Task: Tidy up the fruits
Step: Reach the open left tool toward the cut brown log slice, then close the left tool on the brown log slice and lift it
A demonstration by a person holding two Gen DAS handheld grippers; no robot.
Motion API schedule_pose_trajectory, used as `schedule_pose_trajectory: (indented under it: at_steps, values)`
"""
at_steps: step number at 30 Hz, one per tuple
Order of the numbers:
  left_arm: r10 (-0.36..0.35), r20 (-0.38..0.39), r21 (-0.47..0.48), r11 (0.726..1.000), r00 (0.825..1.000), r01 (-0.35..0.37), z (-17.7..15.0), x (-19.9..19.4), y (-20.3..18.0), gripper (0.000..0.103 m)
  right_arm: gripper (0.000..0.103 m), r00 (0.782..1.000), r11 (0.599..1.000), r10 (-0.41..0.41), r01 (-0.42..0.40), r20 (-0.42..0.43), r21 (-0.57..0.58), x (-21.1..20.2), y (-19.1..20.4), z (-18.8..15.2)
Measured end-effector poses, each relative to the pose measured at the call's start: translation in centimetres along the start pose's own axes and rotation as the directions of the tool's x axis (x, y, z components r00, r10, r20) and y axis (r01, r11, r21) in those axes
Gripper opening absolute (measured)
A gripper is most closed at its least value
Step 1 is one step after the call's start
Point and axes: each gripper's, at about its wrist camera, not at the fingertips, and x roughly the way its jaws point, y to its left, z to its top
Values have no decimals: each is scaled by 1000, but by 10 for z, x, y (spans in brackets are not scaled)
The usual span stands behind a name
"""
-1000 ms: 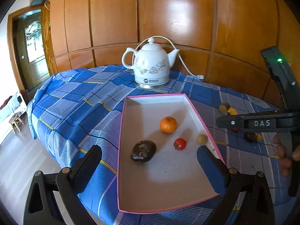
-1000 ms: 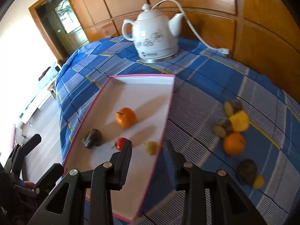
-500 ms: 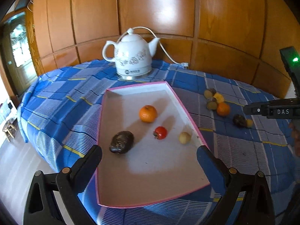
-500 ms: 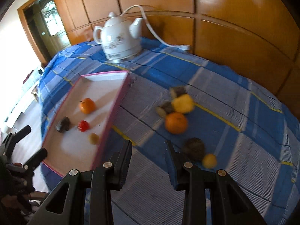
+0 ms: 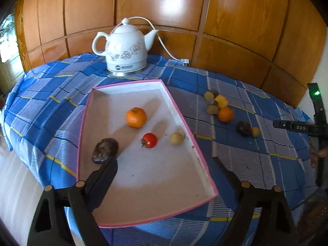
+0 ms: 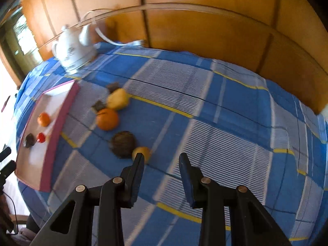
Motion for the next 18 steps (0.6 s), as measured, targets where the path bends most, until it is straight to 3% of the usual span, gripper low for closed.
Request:
schedule_pose_trajectory:
  at_steps: [7, 14, 18]
  values:
    - [-116, -57, 37, 992, 992, 118, 35, 22, -29, 71, 35, 999, 997, 32, -33, 10, 66, 0, -15, 2]
    - [-214, -130, -24, 977, 968, 213, 78, 71, -50, 63, 35, 998, 996, 68, -68, 3, 63, 1, -9, 5]
    - [-222, -147, -20, 975, 964, 221, 95, 93, -64, 55, 35, 997, 994, 82, -82, 4, 75, 1, -9, 7]
